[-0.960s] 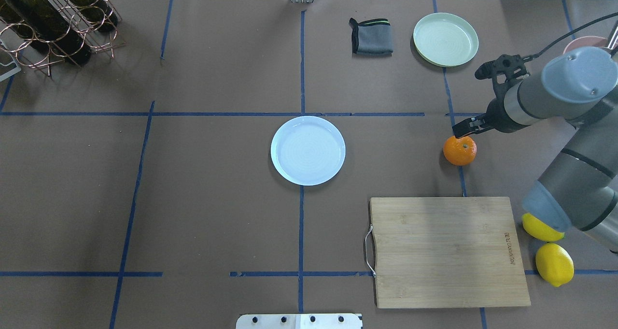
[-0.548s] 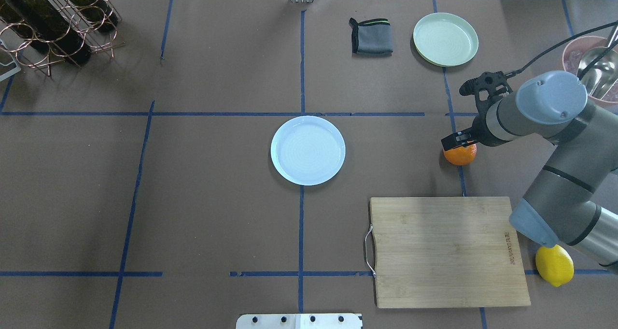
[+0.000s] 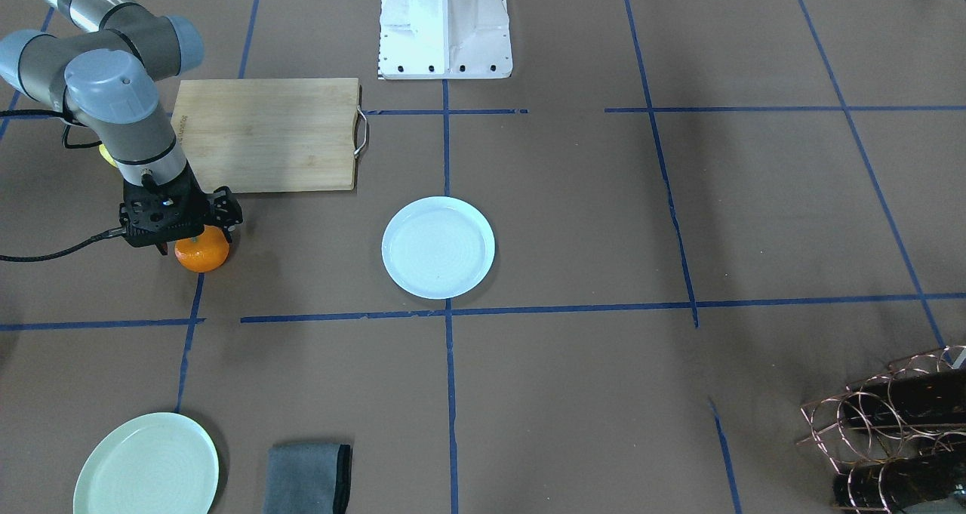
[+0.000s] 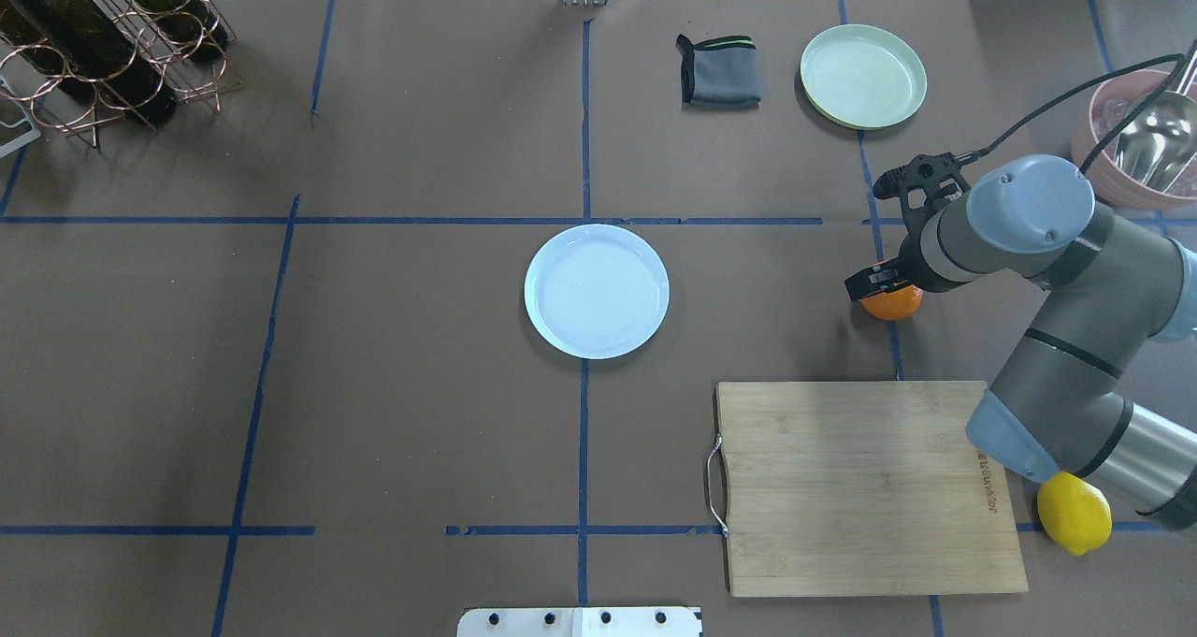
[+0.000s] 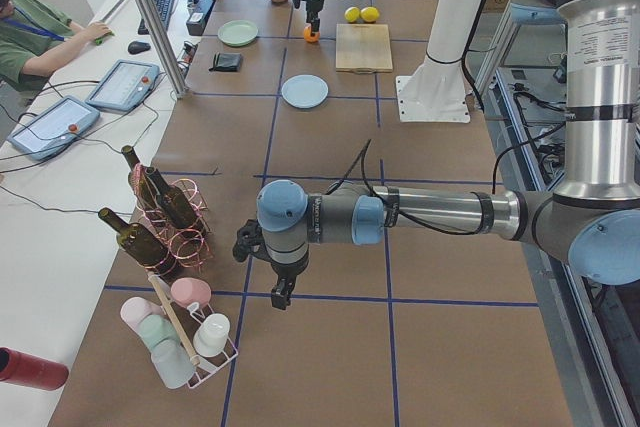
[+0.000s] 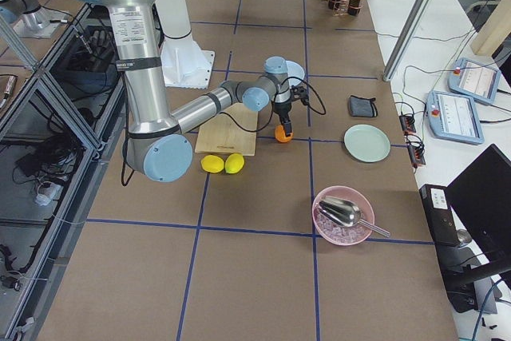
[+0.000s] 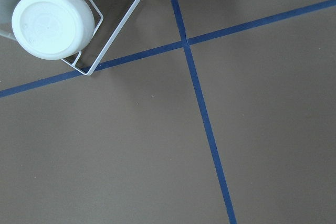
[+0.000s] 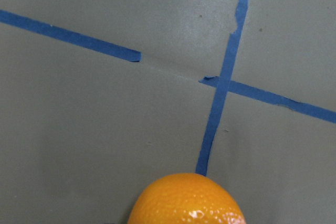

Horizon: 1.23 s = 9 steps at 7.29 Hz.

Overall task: Pick orange to plate
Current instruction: 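Reach the right gripper down over the orange and close on it, then carry the orange with the right gripper over the light blue plate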

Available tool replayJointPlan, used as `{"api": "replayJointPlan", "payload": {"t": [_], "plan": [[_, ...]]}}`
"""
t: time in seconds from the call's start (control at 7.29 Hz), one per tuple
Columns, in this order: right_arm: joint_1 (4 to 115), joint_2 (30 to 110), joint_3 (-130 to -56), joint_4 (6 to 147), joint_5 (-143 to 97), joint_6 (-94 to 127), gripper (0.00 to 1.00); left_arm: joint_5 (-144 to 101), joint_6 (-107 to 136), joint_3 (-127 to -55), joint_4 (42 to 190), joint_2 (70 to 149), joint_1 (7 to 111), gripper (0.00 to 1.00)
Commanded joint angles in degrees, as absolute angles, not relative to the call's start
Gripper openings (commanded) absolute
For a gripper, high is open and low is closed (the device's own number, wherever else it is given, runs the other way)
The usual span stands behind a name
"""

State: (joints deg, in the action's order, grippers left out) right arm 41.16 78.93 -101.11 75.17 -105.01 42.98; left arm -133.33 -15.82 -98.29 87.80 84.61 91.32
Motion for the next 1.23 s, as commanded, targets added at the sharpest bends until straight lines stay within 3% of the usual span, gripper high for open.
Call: {"api": "replayJointPlan", "payload": {"t": [0.0, 0.27, 0.55, 0.69, 0.96, 1.1], "plan": [[40.0, 78.8, -99.7, 75.1, -103.5, 43.0, 1.0, -133.3, -15.8, -98.3, 87.8, 84.6, 91.3, 1.0], [39.4, 78.9, -99.3, 75.1, -103.4, 43.0, 0.96, -133.3, -15.8, -98.3, 87.8, 84.6, 91.3, 1.0], [39.4, 78.1, -99.8, 75.2, -103.5, 42.9, 0.25, -133.2, -15.8, -98.4, 87.8, 84.6, 91.4, 1.0], [39.4, 76.0, -99.8, 75.3, -103.5, 43.2, 0.09, -133.2, -15.8, -98.4, 87.8, 84.6, 91.4, 1.0], [37.3, 66.1, -98.2, 77.8, -103.5, 52.6, 0.09, -133.3, -15.8, -98.5, 87.8, 84.6, 91.4, 1.0], [36.4, 57.1, -94.4, 83.1, -103.4, 57.3, 0.1, -133.3, -15.8, -98.5, 87.8, 84.6, 91.4, 1.0]]}}
